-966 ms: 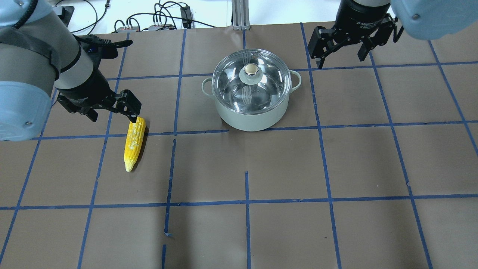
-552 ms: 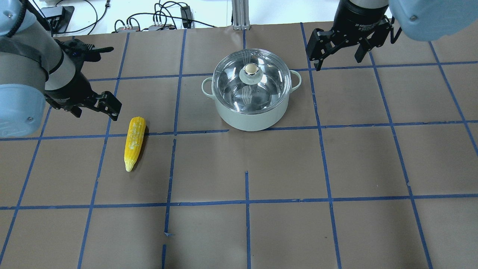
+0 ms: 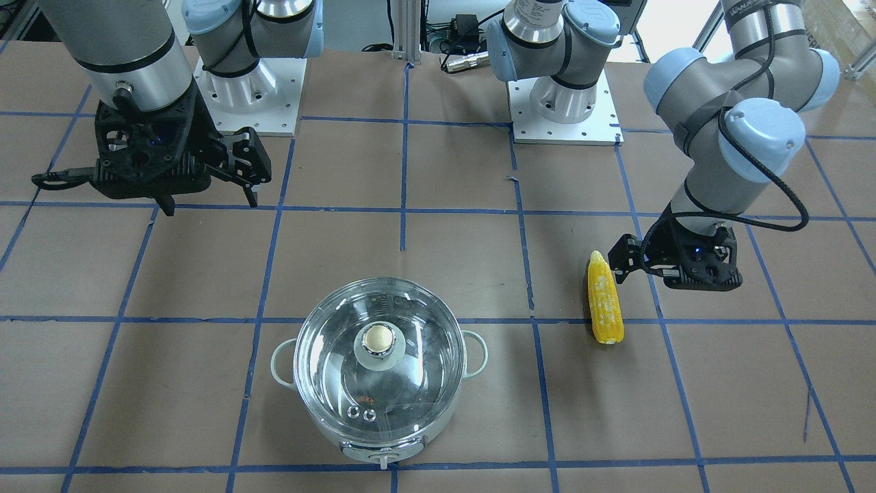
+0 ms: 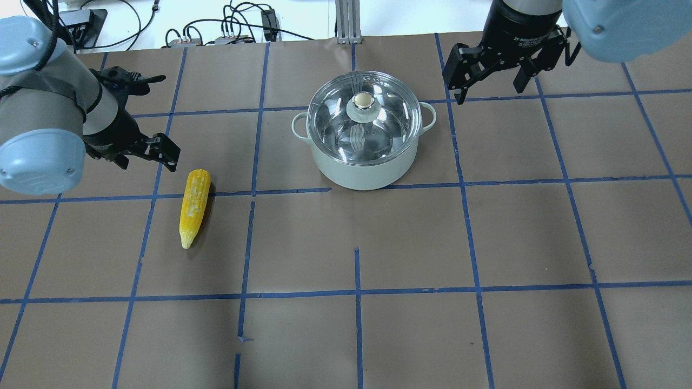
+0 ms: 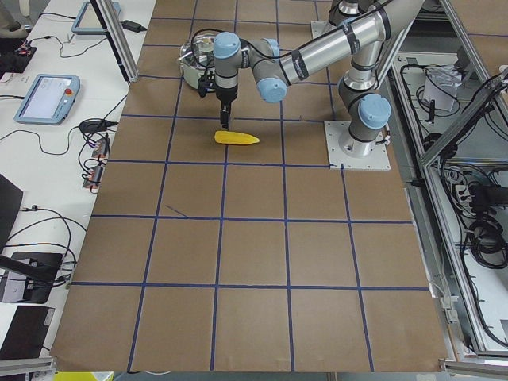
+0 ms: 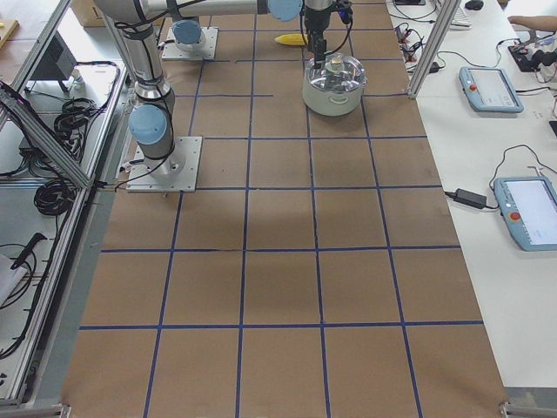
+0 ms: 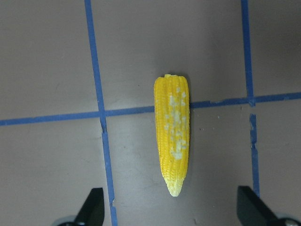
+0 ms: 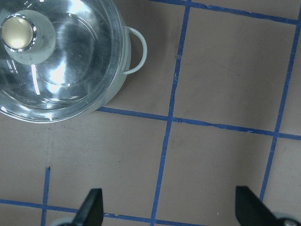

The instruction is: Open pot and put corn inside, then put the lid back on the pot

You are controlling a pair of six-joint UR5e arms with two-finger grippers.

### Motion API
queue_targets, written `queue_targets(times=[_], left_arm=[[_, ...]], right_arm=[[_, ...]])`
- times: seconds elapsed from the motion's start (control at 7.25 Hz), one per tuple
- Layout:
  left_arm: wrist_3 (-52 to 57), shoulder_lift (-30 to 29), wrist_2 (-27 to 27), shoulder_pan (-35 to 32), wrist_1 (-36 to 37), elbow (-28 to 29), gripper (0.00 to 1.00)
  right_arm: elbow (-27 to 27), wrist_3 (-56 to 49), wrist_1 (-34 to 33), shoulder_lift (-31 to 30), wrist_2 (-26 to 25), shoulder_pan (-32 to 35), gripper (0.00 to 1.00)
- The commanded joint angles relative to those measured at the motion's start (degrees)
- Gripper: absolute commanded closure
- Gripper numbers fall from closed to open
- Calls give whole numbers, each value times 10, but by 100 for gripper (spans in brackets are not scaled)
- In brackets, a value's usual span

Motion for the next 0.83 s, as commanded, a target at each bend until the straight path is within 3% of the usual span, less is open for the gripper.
queue_targets(times=[0.0,0.28,0.69], left_arm=[[1,-25,-28,1,45,-33,0],[5,-44,-30,1,154,-103,0],[9,-56,-30,1,168,-105,0]], right_arm=[[-5,33,0,20,7,-2,0],[-48,47,-31,64,38,5,0],[-178,151,-38,187,25,68,0]])
